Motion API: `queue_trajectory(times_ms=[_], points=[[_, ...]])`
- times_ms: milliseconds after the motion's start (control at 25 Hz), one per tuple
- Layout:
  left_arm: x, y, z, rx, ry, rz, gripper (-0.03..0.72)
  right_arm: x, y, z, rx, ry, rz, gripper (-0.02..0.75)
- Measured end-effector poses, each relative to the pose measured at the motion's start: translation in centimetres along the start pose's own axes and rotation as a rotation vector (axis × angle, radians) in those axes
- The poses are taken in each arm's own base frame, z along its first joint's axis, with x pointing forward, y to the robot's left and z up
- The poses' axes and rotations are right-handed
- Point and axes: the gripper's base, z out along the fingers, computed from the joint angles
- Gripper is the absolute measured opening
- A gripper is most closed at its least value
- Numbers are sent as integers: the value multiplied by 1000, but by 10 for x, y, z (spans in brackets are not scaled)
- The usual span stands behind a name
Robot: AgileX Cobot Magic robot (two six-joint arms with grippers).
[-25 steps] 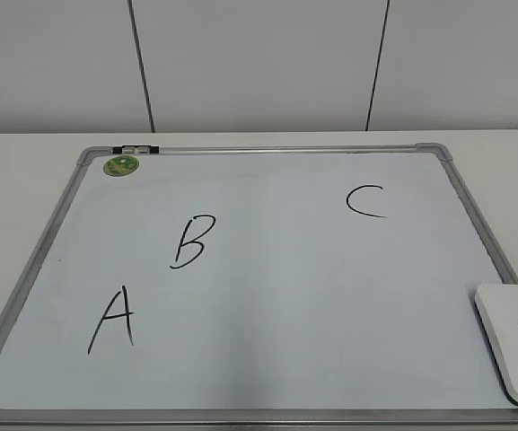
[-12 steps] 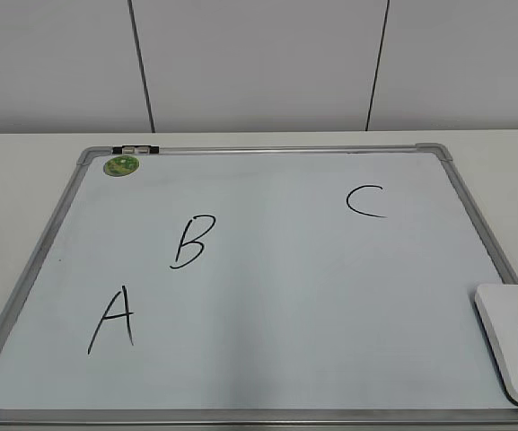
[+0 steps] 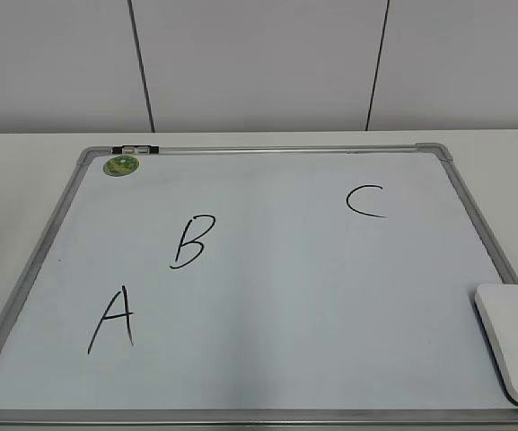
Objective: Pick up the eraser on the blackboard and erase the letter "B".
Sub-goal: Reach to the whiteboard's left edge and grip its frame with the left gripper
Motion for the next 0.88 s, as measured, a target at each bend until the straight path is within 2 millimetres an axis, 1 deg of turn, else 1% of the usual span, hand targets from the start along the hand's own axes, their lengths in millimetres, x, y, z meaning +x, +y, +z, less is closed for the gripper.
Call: queue_trajectory(times_ms=[40, 240, 360, 480, 640, 760, 880], points=[[-8, 0, 6, 0, 12, -2, 538, 0, 0, 0, 0, 0, 0, 564], [-42, 2, 50, 6, 133, 4, 538, 0, 0, 0, 0, 0, 0, 564], [-56, 4, 76, 17, 199, 31, 538, 0, 0, 0, 0, 0, 0, 564], [-65, 6, 104, 19, 260, 39, 538, 0, 0, 0, 0, 0, 0, 564], [-67, 10, 141, 18, 339, 35, 538, 0, 0, 0, 0, 0, 0, 564], [-63, 13, 168, 15, 385, 29, 537, 0, 0, 0, 0, 0, 0, 564], [-57, 15, 191, 15, 413, 16, 533, 0, 0, 0, 0, 0, 0, 564]])
